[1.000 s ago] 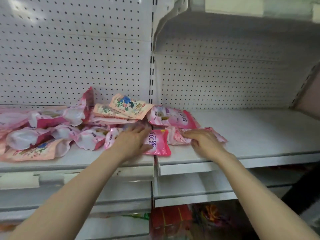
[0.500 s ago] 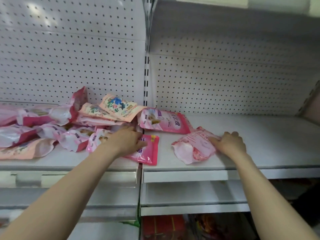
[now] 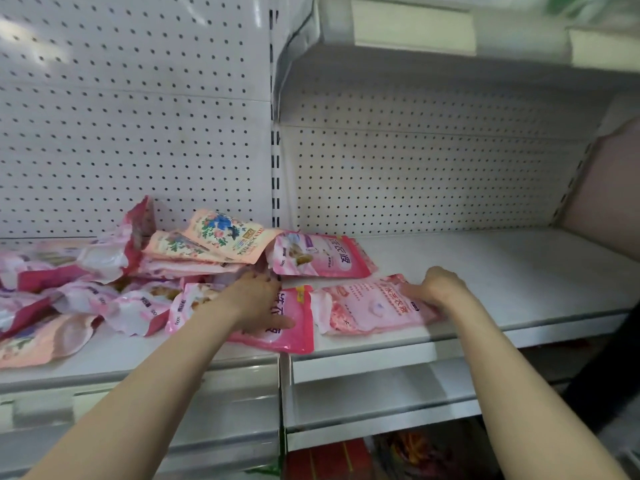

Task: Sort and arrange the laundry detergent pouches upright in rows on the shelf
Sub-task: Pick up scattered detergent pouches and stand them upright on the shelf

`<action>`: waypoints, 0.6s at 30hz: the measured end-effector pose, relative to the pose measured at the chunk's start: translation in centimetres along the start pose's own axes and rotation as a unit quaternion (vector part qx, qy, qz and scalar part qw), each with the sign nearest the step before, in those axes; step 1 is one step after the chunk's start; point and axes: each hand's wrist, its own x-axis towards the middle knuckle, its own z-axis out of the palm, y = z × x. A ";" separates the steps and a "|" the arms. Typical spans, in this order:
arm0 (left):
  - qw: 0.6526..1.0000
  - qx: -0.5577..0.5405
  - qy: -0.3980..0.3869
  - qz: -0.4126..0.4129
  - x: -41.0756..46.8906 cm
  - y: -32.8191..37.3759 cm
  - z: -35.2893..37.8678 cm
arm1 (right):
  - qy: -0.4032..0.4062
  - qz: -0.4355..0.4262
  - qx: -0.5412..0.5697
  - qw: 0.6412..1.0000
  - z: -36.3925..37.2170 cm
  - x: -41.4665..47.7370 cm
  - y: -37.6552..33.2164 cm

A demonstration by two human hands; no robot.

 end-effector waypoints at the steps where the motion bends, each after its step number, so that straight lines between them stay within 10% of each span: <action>1: 1.000 -0.009 0.006 0.001 0.0 -0.3 0.1 | -0.011 0.004 -0.002 1.000 0.2 -0.2 -0.1; 5: 0.996 -0.040 0.080 0.015 -0.7 -0.6 0.5 | -0.030 -0.032 0.075 0.996 0.9 -0.7 0.0; 11: 0.961 -0.143 0.229 0.056 -2.1 -0.8 0.2 | 0.164 -0.128 0.234 0.950 -2.4 -2.6 -1.4; 18: 0.889 -0.310 0.335 0.042 -3.8 -0.6 -3.8 | 0.318 -0.232 0.138 0.909 -9.9 -4.3 -4.1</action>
